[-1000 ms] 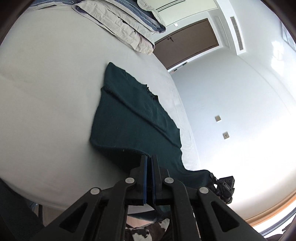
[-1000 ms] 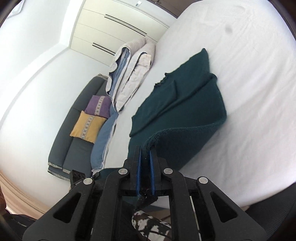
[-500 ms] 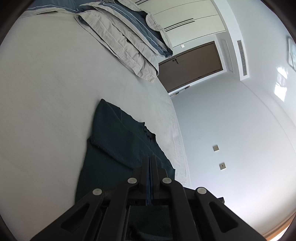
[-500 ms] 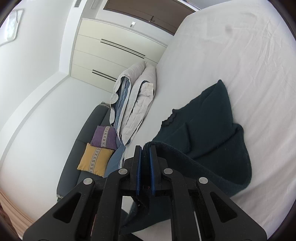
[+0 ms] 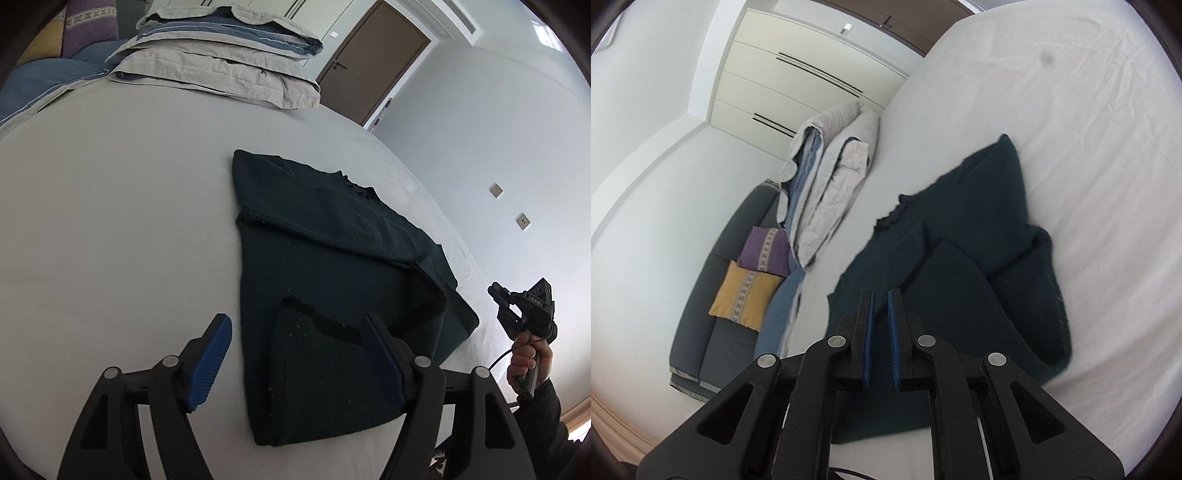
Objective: Fold small clothes
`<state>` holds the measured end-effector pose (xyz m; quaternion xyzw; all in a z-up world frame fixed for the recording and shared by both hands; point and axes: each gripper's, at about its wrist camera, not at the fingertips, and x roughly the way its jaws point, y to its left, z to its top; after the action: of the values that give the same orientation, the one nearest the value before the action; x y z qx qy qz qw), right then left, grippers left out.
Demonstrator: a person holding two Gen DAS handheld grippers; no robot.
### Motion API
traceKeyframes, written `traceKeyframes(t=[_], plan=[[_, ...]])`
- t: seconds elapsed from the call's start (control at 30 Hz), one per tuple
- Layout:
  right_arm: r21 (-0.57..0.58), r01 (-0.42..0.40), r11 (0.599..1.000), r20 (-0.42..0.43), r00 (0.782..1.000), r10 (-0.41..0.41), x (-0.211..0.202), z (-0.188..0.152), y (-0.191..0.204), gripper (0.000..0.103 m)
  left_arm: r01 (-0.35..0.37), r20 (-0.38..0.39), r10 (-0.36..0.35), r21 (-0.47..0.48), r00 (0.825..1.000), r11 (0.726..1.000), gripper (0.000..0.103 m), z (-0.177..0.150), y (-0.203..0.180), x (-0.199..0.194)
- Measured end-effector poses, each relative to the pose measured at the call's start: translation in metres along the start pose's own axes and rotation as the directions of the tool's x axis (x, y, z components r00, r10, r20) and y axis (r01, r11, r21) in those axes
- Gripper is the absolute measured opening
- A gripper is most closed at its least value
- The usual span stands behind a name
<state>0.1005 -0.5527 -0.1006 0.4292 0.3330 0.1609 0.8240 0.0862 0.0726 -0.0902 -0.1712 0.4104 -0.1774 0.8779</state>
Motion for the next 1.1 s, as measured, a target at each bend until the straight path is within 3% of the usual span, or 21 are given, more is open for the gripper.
traceKeyframes(t=[0.07, 0.13, 0.2, 0.23, 0.33, 0.53, 0.63, 0.7, 0.83, 1.0, 1.1], plan=[[-0.052, 0.115, 0.992, -0.023, 0.993, -0.117, 0.003, -0.010, -0.002, 0.009, -0.026, 0.005, 0.026, 0.017, 1.000, 1.000, 0.076, -0.002, -0.003, 0.001], [-0.154, 0.284, 0.946, -0.017, 0.957, -0.290, 0.012, -0.015, 0.003, 0.012, -0.030, 0.015, 0.030, 0.039, 0.999, 0.999, 0.077, -0.002, -0.008, 0.004], [-0.265, 0.372, 0.890, -0.008, 0.922, -0.388, 0.024, -0.021, 0.011, 0.042, -0.092, 0.029, 0.090, 0.098, 0.996, 0.991, 0.080, 0.000, -0.016, 0.008], [-0.317, 0.394, 0.862, -0.005, 0.909, -0.417, 0.033, -0.022, 0.017, 0.049, -0.129, 0.036, 0.126, 0.136, 0.991, 0.982, 0.080, 0.000, -0.020, 0.012], [-0.428, 0.396, 0.812, 0.008, 0.900, -0.435, 0.050, -0.029, 0.035, 0.051, -0.180, 0.047, 0.174, 0.210, 0.984, 0.961, 0.078, -0.001, -0.029, 0.018], [-0.518, 0.350, 0.780, -0.040, 0.902, -0.431, 0.078, -0.031, 0.056, 0.051, -0.198, 0.019, 0.205, 0.364, 0.979, 0.910, 0.073, -0.003, -0.047, 0.037], [-0.539, 0.340, 0.771, -0.061, 0.897, -0.439, 0.090, -0.028, 0.061, 0.051, -0.171, -0.060, 0.206, 0.365, 0.977, 0.915, 0.054, 0.001, -0.040, 0.055], [-0.549, 0.338, 0.764, -0.067, 0.894, -0.443, 0.097, -0.026, 0.062, 0.051, -0.123, -0.131, 0.177, 0.342, 0.976, 0.932, 0.034, 0.003, -0.032, 0.067], [-0.539, 0.343, 0.769, -0.070, 0.892, -0.447, 0.102, -0.016, 0.057, 0.051, -0.103, -0.156, 0.165, 0.343, 0.974, 0.934, 0.032, 0.003, -0.029, 0.071], [-0.539, 0.370, 0.756, -0.059, 0.879, -0.472, 0.103, -0.007, 0.046, 0.051, -0.126, -0.145, 0.191, 0.367, 0.971, 0.922, 0.010, -0.004, -0.034, 0.067], [-0.564, 0.386, 0.730, -0.050, 0.867, -0.496, 0.109, -0.005, 0.045, 0.051, -0.152, -0.123, 0.212, 0.378, 0.970, 0.913, 0.008, -0.008, -0.037, 0.062]])
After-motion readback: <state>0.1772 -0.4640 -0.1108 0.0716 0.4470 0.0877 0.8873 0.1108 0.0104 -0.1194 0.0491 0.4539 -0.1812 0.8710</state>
